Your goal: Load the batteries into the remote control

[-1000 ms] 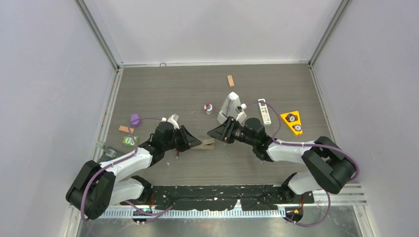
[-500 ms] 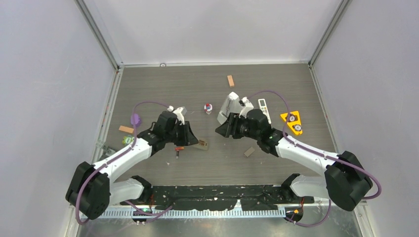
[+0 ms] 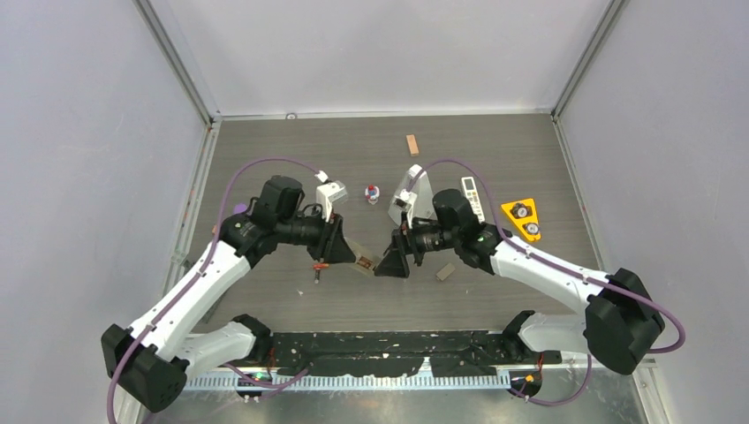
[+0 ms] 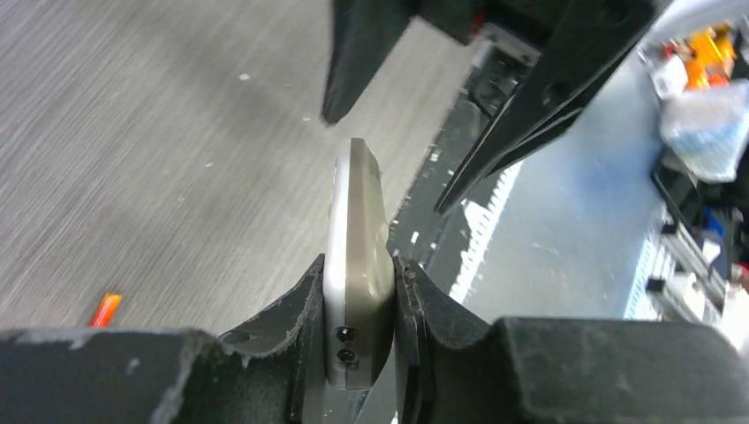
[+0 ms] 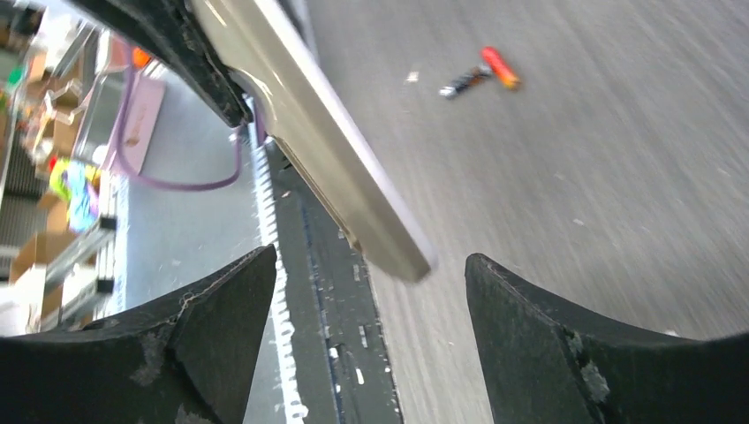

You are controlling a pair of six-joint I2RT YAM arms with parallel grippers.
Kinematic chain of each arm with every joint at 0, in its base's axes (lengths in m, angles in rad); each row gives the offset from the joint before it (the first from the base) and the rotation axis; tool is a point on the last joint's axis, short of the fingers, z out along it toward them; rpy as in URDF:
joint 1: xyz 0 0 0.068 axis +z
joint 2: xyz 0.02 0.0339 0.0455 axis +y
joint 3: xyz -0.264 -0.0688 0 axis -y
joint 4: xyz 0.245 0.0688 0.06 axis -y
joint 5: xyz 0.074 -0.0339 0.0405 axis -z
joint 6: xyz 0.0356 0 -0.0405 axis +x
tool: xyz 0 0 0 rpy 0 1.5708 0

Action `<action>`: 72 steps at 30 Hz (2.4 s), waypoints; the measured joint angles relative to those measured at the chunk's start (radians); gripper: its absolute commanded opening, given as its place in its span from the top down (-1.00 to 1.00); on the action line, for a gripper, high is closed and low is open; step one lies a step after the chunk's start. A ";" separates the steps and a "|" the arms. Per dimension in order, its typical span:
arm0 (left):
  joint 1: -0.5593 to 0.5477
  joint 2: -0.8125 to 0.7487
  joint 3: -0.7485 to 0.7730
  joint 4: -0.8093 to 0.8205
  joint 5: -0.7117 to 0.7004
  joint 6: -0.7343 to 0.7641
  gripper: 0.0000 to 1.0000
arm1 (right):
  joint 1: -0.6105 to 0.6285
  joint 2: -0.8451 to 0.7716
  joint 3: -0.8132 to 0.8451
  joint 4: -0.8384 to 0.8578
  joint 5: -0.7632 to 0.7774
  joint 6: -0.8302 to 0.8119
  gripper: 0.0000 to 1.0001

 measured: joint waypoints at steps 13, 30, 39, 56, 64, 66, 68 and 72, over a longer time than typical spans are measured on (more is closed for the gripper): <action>0.000 -0.024 0.128 -0.163 0.308 0.163 0.85 | 0.196 0.042 0.156 -0.119 -0.103 -0.124 0.64; 0.006 -0.289 -0.322 0.700 0.160 -0.590 0.62 | 0.207 0.009 -0.043 0.434 -0.044 0.341 0.89; 0.000 -0.366 -0.365 0.793 0.025 -0.682 0.53 | 0.211 0.069 -0.083 0.709 -0.021 0.517 0.89; 0.001 -0.436 -0.410 0.824 -0.188 -0.706 0.10 | 0.208 0.188 -0.092 0.927 0.040 0.695 0.88; 0.002 -0.435 -0.413 0.850 -0.199 -0.734 1.00 | 0.206 0.203 -0.086 0.977 0.023 0.708 0.51; 0.001 -0.443 -0.411 0.841 -0.207 -0.725 1.00 | 0.208 0.203 -0.083 0.980 0.021 0.706 0.01; 0.001 -0.453 -0.396 0.801 -0.223 -0.694 1.00 | 0.209 0.202 -0.078 0.954 0.041 0.699 -0.41; 0.000 -0.474 -0.292 0.573 -0.348 -0.550 1.00 | 0.205 0.177 -0.069 0.779 0.138 0.628 -0.57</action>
